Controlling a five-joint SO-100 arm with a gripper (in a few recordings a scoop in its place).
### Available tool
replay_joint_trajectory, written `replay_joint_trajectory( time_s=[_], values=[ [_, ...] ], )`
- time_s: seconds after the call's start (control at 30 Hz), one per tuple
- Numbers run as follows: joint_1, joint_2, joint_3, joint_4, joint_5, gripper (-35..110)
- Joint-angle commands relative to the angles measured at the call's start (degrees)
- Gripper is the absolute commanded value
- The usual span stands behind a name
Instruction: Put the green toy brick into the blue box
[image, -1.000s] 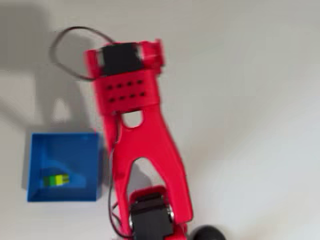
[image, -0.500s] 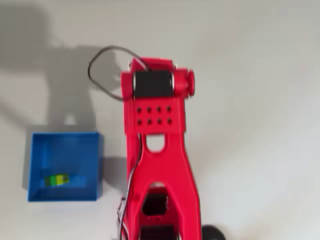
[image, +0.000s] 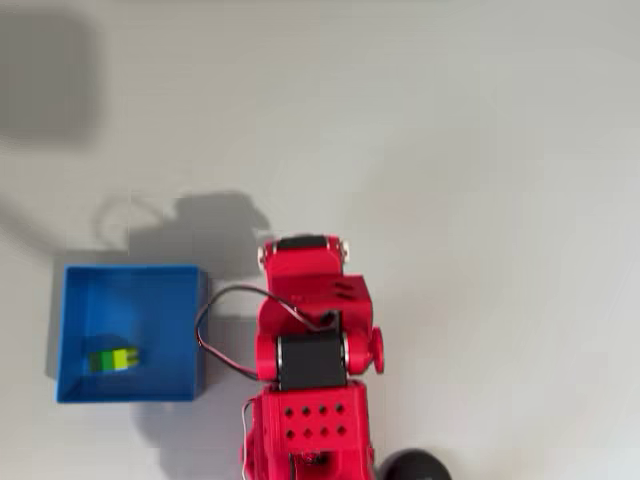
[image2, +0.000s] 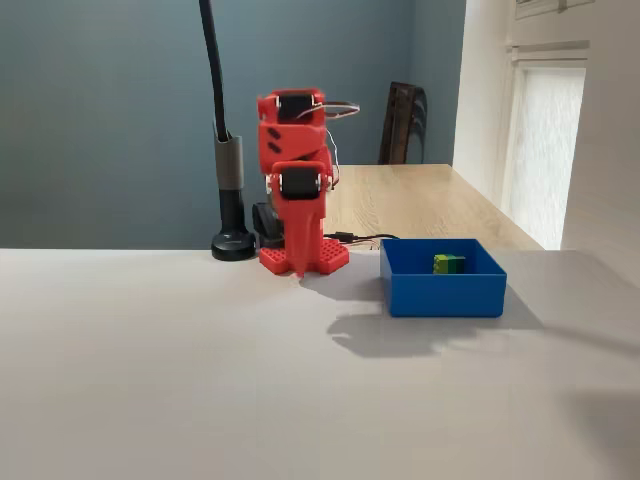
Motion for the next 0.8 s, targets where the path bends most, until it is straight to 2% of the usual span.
replay_joint_trajectory(
  time_s=[0.0, 0.23, 0.77],
  values=[
    [0.1, 12.9, 9.8, 0.1, -2.0, 0],
    [0.9, 21.3, 19.8, -1.3, -2.8, 0],
    [0.0, 21.8, 19.8, -1.3, -2.6, 0]
  ],
)
